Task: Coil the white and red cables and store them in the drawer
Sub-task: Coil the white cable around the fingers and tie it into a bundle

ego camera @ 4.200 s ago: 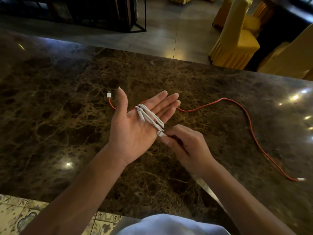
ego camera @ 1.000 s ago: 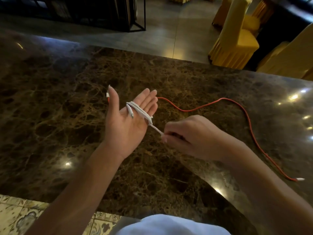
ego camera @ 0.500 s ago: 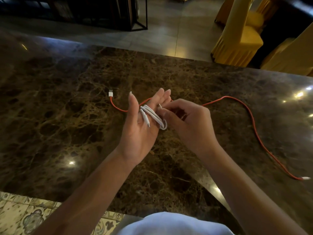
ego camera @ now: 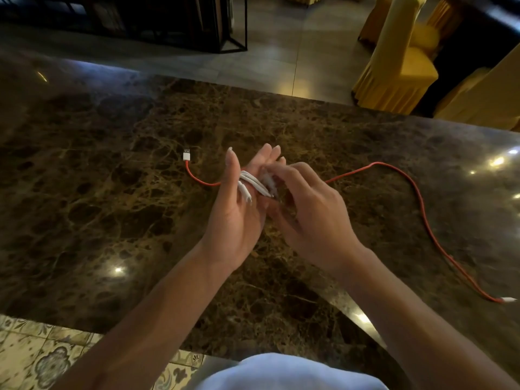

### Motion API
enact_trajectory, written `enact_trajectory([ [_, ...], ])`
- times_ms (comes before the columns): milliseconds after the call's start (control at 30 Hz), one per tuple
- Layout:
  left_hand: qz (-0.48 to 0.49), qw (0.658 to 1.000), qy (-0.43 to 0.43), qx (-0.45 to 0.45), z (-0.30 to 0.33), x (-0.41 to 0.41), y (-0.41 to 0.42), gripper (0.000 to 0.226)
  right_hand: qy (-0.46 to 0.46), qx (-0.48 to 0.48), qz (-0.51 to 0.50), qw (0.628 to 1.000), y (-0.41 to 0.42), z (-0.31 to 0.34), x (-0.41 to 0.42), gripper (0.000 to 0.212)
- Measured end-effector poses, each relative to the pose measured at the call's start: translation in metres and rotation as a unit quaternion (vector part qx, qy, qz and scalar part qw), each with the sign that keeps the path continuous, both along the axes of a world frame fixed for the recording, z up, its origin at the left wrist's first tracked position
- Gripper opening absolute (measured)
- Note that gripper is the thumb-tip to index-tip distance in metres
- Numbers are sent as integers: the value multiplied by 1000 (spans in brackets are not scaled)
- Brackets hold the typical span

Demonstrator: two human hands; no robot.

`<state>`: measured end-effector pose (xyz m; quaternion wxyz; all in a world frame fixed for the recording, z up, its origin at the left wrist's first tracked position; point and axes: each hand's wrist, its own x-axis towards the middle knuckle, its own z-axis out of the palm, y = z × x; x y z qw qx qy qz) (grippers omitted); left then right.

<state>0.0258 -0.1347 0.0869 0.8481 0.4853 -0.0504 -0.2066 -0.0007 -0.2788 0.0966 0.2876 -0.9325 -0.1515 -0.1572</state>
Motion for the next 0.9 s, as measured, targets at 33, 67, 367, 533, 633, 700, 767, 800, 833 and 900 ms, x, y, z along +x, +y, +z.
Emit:
enact_trajectory([
  [33,3,1000,1,1,0,0,0,84,-1,-2,-1,1000,1,-1,-1,45],
  [67,4,1000,2,-1,-1,-1,-1,84,-7,-4,5,1000,1,-1,-1,44],
  [367,-2,998,28,-52,-7,0,-3,88,54,147,88,984,-11,-6,6,38],
  [533,12,1000,4,-14,-10,-2,-7,87,181,302,11,936,-12,-3,10,20],
  [633,6,1000,-1,-8,-11,-4,-6,88,201,253,57,945,-21,3,13,19],
  [700,-11,1000,-2,1,-9,-6,-5,93,208,212,73,952,-26,6,14,21],
  [767,-45,999,-1,5,-7,-7,-3,101,218,178,92,955,-32,8,16,19],
  [800,-70,998,1,5,-6,-6,0,101,223,171,103,954,-35,9,16,18],
  [833,-96,995,0,10,-6,-5,2,99,226,171,113,952,-39,9,16,18],
  [900,-146,989,-13,25,-5,-1,6,94,214,168,129,954,-42,9,11,19],
])
